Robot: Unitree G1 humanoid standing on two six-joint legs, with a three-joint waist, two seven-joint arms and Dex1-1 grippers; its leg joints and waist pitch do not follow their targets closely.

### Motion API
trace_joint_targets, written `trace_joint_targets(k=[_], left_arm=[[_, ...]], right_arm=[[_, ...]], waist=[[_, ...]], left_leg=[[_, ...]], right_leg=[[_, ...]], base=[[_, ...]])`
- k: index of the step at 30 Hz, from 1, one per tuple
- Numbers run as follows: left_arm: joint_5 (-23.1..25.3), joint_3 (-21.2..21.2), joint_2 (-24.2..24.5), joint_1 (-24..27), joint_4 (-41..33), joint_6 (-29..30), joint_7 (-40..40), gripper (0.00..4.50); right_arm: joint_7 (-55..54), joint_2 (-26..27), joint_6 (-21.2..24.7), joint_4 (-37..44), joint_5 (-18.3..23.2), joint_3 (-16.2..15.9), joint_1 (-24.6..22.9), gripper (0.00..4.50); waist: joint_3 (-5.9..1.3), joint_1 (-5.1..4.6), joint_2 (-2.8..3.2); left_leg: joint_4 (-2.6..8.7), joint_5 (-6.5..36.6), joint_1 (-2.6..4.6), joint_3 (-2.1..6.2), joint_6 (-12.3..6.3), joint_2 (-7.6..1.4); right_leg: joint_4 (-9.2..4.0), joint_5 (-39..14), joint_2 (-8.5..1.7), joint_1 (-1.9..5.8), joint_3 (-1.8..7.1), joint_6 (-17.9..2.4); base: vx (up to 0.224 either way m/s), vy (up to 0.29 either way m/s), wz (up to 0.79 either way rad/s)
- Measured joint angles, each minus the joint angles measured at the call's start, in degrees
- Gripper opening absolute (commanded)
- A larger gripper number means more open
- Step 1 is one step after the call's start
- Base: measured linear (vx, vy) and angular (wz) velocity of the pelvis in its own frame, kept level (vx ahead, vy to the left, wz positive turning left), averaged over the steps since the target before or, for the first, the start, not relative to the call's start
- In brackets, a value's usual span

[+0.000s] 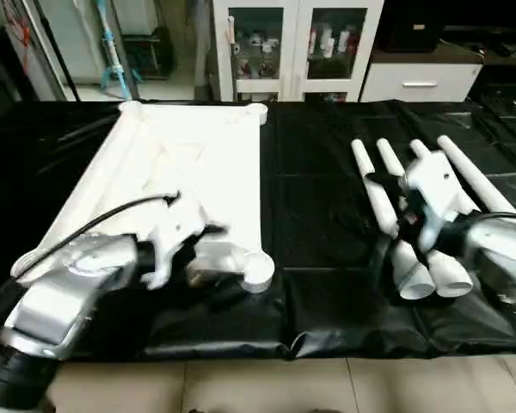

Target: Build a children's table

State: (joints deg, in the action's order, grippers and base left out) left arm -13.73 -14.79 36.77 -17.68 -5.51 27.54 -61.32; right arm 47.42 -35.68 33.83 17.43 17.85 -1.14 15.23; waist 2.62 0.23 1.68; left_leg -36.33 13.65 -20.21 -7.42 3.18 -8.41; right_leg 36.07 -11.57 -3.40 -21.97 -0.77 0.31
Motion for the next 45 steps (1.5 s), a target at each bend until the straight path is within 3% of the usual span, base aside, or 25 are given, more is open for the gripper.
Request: trace_joint_targets(k=[5, 9, 13, 19, 21, 26, 35, 37, 39, 45], left_arm=[[0.54, -1.37, 0.94, -2.48, 5.81, -3.21, -5.89, 3.89], [1.93, -3.36, 0.93, -4.46, 9.51, -5.3, -7.14, 3.54], [7.24, -5.77, 0.38, -9.13, 19.69, -11.84, -6.73, 3.33], [10.41, -6.12, -0.9, -10.93, 26.25, -18.11, -5.53, 2.63], [11.26, -6.64, -0.94, -12.21, 28.87, -19.95, -5.87, 2.63], [11.29, -7.24, -0.88, -12.4, 29.47, -20.35, -8.93, 2.03], [12.68, -7.63, -1.13, -12.41, 32.19, -22.69, -9.7, 1.5], [12.53, -7.33, -1.85, -12.44, 32.31, -21.65, -8.98, 1.44], [12.19, -6.83, -2.95, -12.44, 32.16, -20.2, -8.57, 1.09], [12.32, -6.48, -4.96, -12.44, 31.03, -16.74, -6.36, 0.84]], right_arm=[[4.65, -3.34, 0.63, 1.93, 0.56, -3.18, -1.86, 4.5], [6.19, -4.03, 0.82, 2.37, 1.22, -3.86, -2.03, 4.5], [7.4, -4.24, 1.04, 2.82, 2.29, -4.23, -1.92, 4.5], [8.02, -4.35, 1.05, 2.83, 2.4, -5.27, -1.91, 4.5], [8.04, -4.34, 1.07, 2.89, 2.46, -6.15, -1.85, 4.5], [8.1, -4.01, 2.02, 3.32, 2.92, -6.33, -1.84, 4.5], [8.1, -3.95, 2.13, 4.18, 2.98, -8.13, -1.85, 4.5], [8.05, -3.93, 2.13, 4.25, 2.89, -8.26, -1.85, 4.5], [7.94, -3.9, 2.09, 4.33, 2.68, -8.4, -1.85, 4.5], [5.97, -3.24, 1.88, 4.43, 1.74, -8.8, -2.25, 4.5]], waist=[[0.0, 0.11, -0.01], [0.0, 0.1, -0.02], [0.03, 0.24, -0.1], [0.05, 0.19, -0.16], [0.07, 0.3, -0.18], [0.08, 0.63, -0.2], [0.09, 1.61, -0.22], [0.09, 1.87, -0.22], [0.09, 1.98, -0.23], [0.06, 1.87, -0.15]], left_leg=[[0.06, 0.04, 0.03, -0.35, -0.06, -0.13], [0.05, 0.03, 0.09, -0.83, -0.06, -0.39], [0.06, 0.02, 0.13, -1.03, -0.04, -0.59], [0.11, 0.03, 0.04, -1.08, -0.05, -0.61], [0.14, 0.03, 0.03, -1.09, -0.05, -0.62], [0.2, 0.03, 0.05, -1.14, -0.05, -0.64], [0.23, 0.02, 0.1, -1.49, -0.04, -0.86], [0.23, 0.02, 0.08, -1.55, -0.04, -0.91], [0.25, 0.02, 0.06, -1.63, -0.04, -0.93], [0.5, 0.01, 0.13, -1.74, -0.02, -0.97]], right_leg=[[-0.27, -0.01, -0.02, -0.07, 0.02, -0.03], [-0.31, -0.01, -0.06, -0.05, 0.05, -0.03], [-0.28, 0.0, -0.05, -0.03, 0.01, -0.03], [-0.44, -0.01, -0.05, -0.06, 0.01, -0.02], [-0.47, -0.01, -0.05, -0.07, -0.01, -0.02], [-0.52, -0.01, -0.05, -0.08, 0.0, -0.03], [-0.54, -0.01, -0.05, -0.08, 0.02, -0.03], [-0.59, -0.01, -0.06, -0.08, 0.01, -0.03], [-0.66, -0.01, -0.07, -0.08, 0.01, -0.03], [-0.79, 0.0, -0.07, -0.07, 0.02, -0.04]], base=[[0.0, 0.0, 0.0], [0.0, 0.0, 0.0], [0.0, 0.0, 0.0], [0.0, 0.0, 0.0], [0.0, 0.0, 0.0], [0.0, 0.0, 0.0], [0.0, 0.0, 0.0], [0.0, 0.0, 0.0], [0.0, 0.0, 0.0], [0.0, 0.0, 0.0]])
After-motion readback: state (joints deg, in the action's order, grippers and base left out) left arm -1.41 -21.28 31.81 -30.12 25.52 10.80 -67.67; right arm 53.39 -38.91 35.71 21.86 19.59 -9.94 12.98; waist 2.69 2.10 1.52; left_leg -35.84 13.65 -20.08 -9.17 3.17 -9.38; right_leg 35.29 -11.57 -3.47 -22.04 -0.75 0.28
